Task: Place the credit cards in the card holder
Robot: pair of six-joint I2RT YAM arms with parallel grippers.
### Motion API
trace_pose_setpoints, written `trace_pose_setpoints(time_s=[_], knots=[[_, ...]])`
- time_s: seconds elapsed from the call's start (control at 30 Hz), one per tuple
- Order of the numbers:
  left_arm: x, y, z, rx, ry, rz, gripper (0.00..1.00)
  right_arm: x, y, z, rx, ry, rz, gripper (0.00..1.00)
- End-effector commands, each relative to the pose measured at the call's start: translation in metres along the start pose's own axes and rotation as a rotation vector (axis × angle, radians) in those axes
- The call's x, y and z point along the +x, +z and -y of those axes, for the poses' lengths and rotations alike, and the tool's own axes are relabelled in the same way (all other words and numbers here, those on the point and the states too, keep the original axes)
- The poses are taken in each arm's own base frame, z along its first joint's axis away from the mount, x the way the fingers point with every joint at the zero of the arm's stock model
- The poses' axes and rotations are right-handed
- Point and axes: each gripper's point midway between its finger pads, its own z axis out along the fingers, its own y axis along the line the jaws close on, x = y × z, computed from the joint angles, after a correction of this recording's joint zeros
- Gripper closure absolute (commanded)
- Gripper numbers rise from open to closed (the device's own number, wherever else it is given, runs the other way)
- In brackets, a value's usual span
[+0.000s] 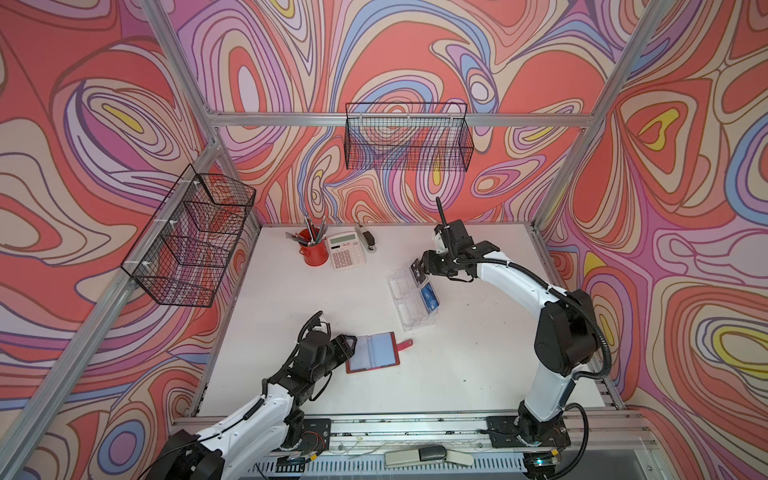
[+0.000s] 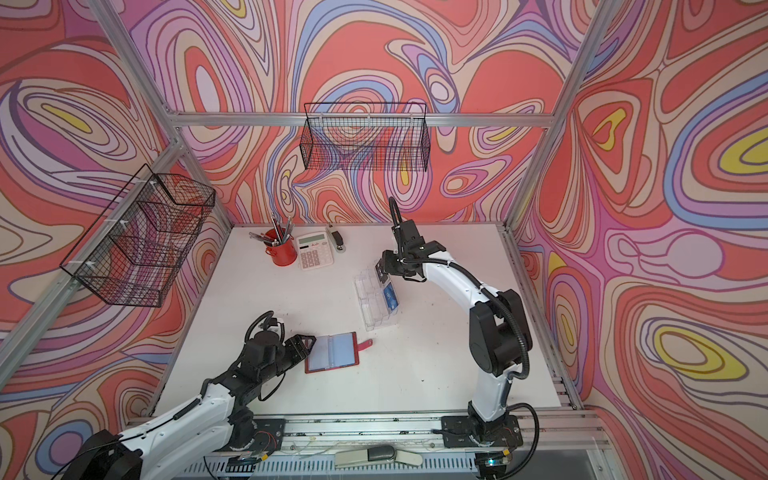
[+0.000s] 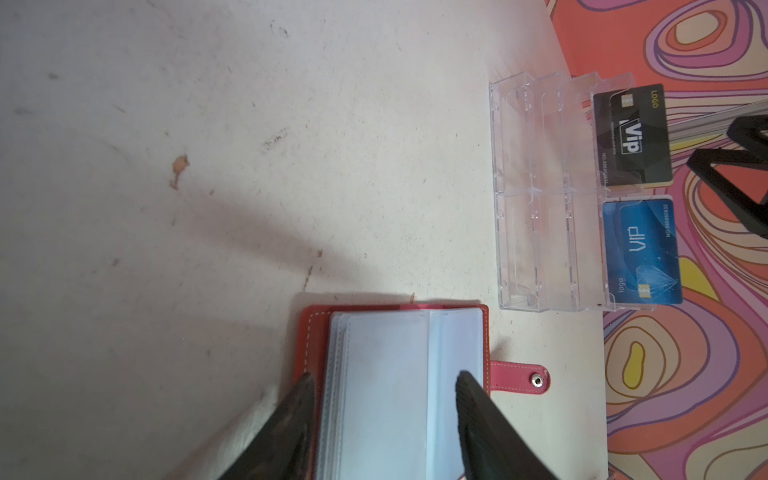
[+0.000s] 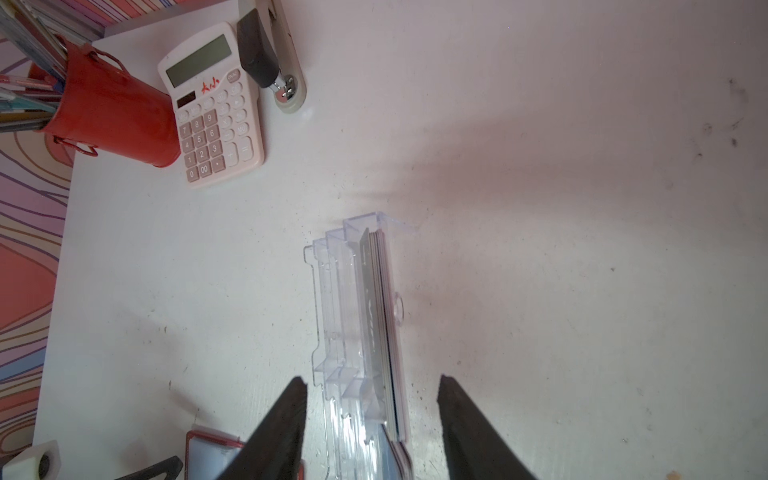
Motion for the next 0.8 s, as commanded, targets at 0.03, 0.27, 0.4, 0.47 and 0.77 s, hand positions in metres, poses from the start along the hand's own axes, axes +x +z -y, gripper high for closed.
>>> trace_pose_setpoints(time_s=[0.03, 0.27, 0.4, 0.47, 0.77], knots=[[-0.008, 0.0, 0.011, 0.027, 0.014, 0.021, 0.44, 0.001, 0.01, -0.001, -0.011, -0.018, -0.022, 0.48], [-0.006, 0.002, 0.013, 0.028, 0.016, 0.005, 0.43, 0.008, 0.023, 0.001, -0.014, -0.012, -0.055, 0.52], [-0.005, 0.003, 0.012, 0.026, 0.015, 0.002, 0.43, 0.009, 0.023, -0.003, -0.044, -0.017, -0.054, 0.56], [-0.005, 0.004, 0.012, 0.025, 0.016, 0.0, 0.43, 0.009, 0.022, -0.004, -0.051, -0.018, -0.051, 0.57], [-0.005, 0.005, 0.012, 0.02, 0.018, -0.002, 0.43, 0.009, 0.018, -0.013, -0.095, -0.025, -0.044, 0.64]])
